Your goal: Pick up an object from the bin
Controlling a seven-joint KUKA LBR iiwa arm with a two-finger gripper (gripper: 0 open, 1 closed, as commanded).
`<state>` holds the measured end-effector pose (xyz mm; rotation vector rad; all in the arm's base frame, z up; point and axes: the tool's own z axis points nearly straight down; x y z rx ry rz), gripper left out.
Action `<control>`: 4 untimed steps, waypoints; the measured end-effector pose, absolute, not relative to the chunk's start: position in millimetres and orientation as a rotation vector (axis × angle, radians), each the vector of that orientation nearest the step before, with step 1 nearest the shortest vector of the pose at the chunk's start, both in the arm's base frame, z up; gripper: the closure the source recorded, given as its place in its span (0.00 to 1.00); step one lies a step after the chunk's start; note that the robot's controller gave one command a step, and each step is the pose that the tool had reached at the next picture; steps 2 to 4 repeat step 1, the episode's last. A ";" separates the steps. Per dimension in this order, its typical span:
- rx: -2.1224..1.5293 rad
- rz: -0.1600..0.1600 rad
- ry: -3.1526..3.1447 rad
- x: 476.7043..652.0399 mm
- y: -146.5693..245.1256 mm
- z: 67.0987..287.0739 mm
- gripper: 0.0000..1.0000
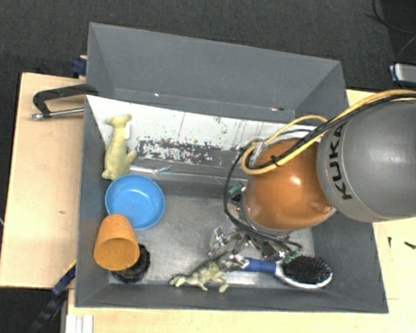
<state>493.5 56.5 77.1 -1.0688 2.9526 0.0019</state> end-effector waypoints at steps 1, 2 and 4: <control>-1.291 -0.005 2.848 505.5 52.0 227.3 1.00; -1.291 -0.005 2.848 505.5 52.0 227.3 1.00; -1.291 -0.005 2.848 505.5 52.0 227.3 1.00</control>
Offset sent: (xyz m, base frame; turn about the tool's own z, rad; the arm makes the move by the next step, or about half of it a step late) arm 0.0093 -0.0054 0.1450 -0.1581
